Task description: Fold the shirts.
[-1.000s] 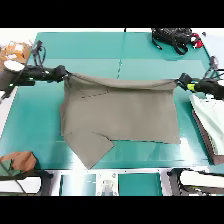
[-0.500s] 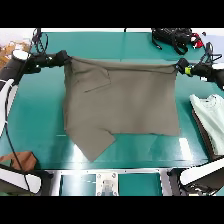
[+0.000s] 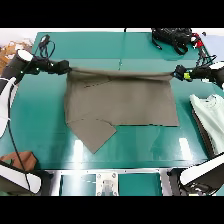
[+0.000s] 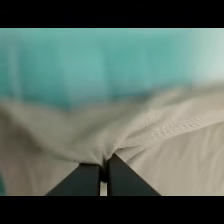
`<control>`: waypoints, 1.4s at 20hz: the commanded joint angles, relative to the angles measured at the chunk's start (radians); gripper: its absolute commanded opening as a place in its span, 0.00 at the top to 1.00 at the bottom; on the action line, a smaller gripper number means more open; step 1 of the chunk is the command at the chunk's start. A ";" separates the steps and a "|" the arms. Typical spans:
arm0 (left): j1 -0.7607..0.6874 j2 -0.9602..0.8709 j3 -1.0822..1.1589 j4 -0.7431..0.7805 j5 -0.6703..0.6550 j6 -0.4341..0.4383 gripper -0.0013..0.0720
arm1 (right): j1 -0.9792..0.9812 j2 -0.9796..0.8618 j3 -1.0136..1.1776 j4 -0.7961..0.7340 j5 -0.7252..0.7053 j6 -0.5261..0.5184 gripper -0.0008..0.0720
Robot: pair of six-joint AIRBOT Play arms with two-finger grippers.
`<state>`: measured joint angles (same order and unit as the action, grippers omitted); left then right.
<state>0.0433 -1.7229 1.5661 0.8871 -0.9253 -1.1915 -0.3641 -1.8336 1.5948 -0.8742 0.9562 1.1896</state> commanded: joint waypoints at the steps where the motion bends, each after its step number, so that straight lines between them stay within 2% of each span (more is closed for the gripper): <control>1: 0.000 -0.005 -0.001 0.163 -0.122 -0.074 0.94 | -0.014 -0.005 0.003 -0.161 0.126 0.031 0.97; 11: -0.036 -0.043 -0.086 0.138 -0.146 -0.114 0.94 | 0.019 -0.010 0.003 -0.186 0.137 0.031 0.97; 17: -0.036 -0.043 -0.086 0.126 -0.243 -0.121 0.94 | 0.030 -0.023 0.004 -0.196 0.128 0.038 0.97; 18: -0.036 -0.043 -0.086 0.126 -0.278 -0.121 0.85 | 0.025 -0.023 0.008 -0.222 0.144 0.055 0.96; 19: -0.036 -0.043 -0.085 0.126 -0.309 -0.130 0.44 | 0.023 -0.023 0.014 -0.250 0.165 0.074 0.88; 20: -0.034 -0.043 -0.085 0.127 -0.337 -0.167 0.19 | 0.021 -0.023 0.025 -0.282 0.195 0.087 0.64; 21: -0.033 -0.043 -0.082 0.127 -0.364 -0.190 0.19 | 0.017 -0.022 0.043 -0.325 0.243 0.117 0.56; 24: -0.033 -0.043 -0.020 0.138 -0.516 -0.216 0.19 | 0.005 0.003 0.103 -0.529 0.409 0.305 0.57; 25: -0.033 -0.043 0.010 0.146 -0.577 -0.242 0.19 | 0.002 0.024 0.106 -0.569 0.451 0.337 0.66; 26: -0.033 -0.042 0.038 0.155 -0.646 -0.266 0.19 | -0.002 0.047 0.105 -0.578 0.495 0.348 0.82; 27: -0.033 -0.037 0.050 0.158 -0.703 -0.278 0.37 | -0.005 0.068 0.102 -0.574 0.542 0.356 0.95; 28: -0.033 -0.026 0.050 0.160 -0.752 -0.278 0.63 | -0.005 0.091 0.086 -0.574 0.583 0.373 0.97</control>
<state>0.0097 -1.7607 1.5780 1.0332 -1.4921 -1.4265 -0.3641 -1.7912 1.6825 -1.3731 1.3849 1.4765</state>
